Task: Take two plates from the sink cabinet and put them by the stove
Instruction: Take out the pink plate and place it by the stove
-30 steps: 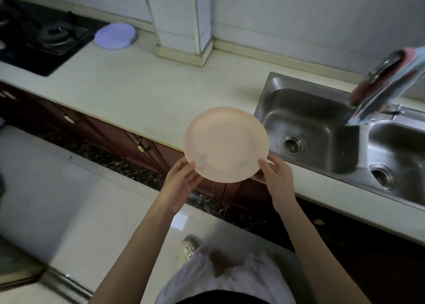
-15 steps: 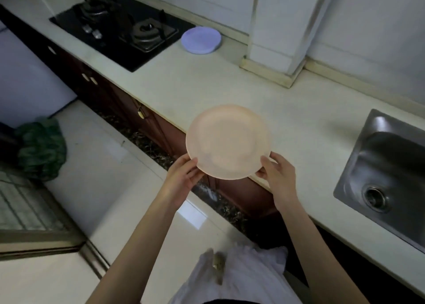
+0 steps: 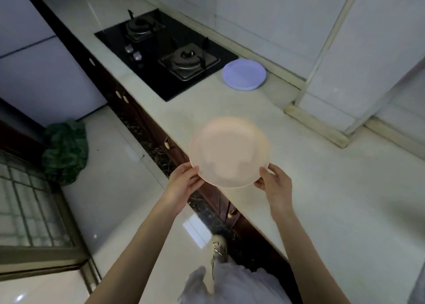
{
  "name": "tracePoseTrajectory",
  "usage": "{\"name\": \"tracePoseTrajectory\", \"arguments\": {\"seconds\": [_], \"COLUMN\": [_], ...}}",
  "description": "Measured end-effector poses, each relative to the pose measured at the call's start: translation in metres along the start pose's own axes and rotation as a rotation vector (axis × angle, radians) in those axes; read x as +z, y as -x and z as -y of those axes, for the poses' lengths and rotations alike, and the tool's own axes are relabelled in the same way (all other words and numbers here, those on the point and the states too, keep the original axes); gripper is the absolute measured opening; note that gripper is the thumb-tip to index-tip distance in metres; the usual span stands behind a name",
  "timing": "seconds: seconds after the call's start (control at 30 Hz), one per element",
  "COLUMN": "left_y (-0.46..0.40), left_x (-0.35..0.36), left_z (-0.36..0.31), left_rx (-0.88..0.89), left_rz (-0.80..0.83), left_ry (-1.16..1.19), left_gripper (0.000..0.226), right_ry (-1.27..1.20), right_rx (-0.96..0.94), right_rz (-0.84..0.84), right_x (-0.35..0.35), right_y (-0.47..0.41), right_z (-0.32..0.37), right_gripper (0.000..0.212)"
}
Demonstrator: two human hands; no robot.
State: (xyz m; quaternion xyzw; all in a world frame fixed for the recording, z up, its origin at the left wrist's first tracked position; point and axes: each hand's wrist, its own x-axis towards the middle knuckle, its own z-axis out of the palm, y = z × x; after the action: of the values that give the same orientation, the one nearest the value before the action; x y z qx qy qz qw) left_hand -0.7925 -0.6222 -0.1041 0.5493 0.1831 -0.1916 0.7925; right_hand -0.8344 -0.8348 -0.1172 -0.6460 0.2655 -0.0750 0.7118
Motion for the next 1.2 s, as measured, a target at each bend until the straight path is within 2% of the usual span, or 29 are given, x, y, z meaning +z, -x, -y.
{"name": "tracePoseTrajectory", "arguments": {"seconds": [0.33,0.53,0.67,0.73,0.87,1.03,1.13,1.2], "left_y": [-0.121,-0.194,-0.244,-0.268,-0.309,-0.347,-0.365,-0.375], "left_x": [0.009,0.01,0.001,-0.006,-0.014,-0.026,-0.035,-0.039], "left_z": [-0.052,-0.074,-0.089,-0.098,-0.116,-0.127,-0.128,-0.13], "left_rx": [-0.055,-0.115,-0.136,-0.14,-0.156,-0.153,-0.141,-0.135], "left_rz": [-0.054,-0.118,-0.079,-0.058,-0.029,-0.004,0.031,0.055], "left_ry": [-0.147,-0.26,-0.338,-0.367,-0.421,-0.477,-0.54,-0.547], "left_gripper": [0.016,0.018,0.024,0.024,0.014,0.01,0.015,0.01], "right_ry": [0.082,0.116,0.203,0.284,0.357,0.359,0.291,0.262], "right_rx": [0.041,0.074,0.082,0.102,0.161,0.21,0.255,0.283], "right_rz": [-0.061,-0.136,-0.182,-0.205,-0.286,-0.408,-0.47,-0.491], "right_x": [0.058,0.094,0.121,0.136,0.168,0.204,0.222,0.231], "right_y": [-0.101,-0.149,-0.175,-0.188,-0.209,-0.219,-0.222,-0.223], "right_z": [0.017,0.016,0.011,0.007,0.002,-0.008,-0.015,-0.019], "right_gripper": [0.032,0.02,0.01,0.012,0.011,0.014,0.011,0.013]}}
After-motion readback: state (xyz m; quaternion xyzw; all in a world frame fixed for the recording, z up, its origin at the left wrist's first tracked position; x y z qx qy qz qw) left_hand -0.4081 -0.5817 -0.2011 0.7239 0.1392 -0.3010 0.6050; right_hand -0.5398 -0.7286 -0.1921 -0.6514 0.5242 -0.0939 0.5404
